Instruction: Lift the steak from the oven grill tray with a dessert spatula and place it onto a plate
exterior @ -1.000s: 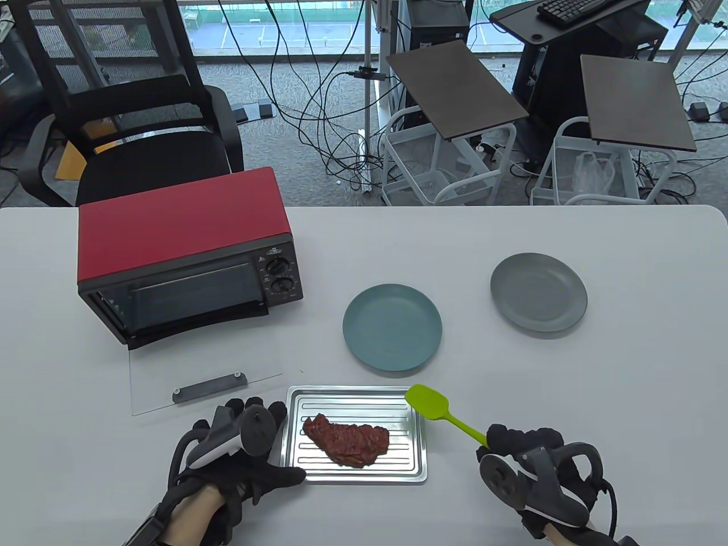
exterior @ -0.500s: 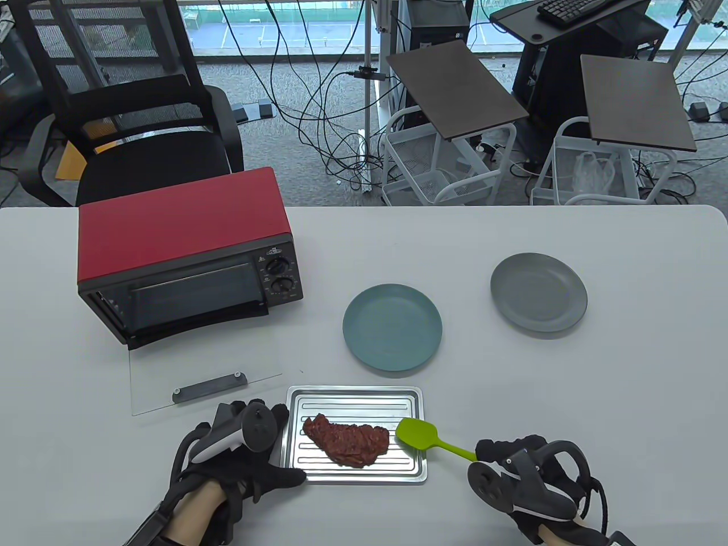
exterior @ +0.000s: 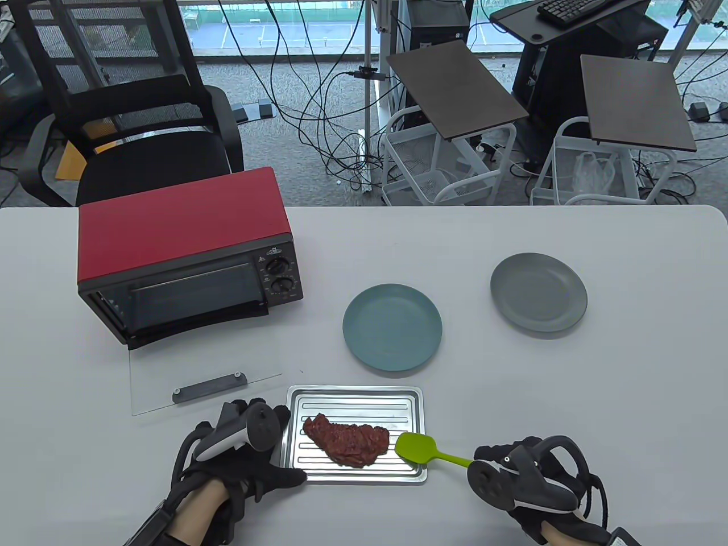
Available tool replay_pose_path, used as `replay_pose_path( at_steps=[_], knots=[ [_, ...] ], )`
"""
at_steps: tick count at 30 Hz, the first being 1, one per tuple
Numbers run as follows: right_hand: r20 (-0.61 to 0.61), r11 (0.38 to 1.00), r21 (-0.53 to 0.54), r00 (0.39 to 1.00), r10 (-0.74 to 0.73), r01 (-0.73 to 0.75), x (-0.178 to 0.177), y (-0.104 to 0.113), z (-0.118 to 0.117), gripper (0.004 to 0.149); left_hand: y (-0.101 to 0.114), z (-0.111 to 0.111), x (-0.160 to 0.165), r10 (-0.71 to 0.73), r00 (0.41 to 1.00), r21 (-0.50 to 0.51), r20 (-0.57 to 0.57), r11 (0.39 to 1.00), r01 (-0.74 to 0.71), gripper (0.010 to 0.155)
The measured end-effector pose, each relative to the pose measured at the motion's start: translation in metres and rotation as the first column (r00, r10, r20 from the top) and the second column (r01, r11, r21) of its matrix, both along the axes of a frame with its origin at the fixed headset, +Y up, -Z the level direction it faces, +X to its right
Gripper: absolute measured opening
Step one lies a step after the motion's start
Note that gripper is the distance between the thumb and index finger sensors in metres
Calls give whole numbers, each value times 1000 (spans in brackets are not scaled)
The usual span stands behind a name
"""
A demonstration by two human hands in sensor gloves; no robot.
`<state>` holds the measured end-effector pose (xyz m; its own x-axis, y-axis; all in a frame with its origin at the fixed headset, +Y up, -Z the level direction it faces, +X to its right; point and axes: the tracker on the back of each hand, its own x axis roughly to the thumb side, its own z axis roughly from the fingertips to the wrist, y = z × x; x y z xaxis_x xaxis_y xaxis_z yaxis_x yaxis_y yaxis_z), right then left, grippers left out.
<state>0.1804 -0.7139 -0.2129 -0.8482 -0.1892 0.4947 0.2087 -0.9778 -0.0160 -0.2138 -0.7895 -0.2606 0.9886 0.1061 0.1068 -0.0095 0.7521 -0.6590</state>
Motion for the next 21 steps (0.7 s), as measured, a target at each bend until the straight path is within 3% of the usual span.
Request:
replay_pose_path(
  at_steps=[21],
  knots=[
    [-58, 998, -45, 998, -36, 34, -26, -11, -11, 43, -1, -1, 1, -13, 1000, -7, 5, 1000, 13, 107]
  ],
)
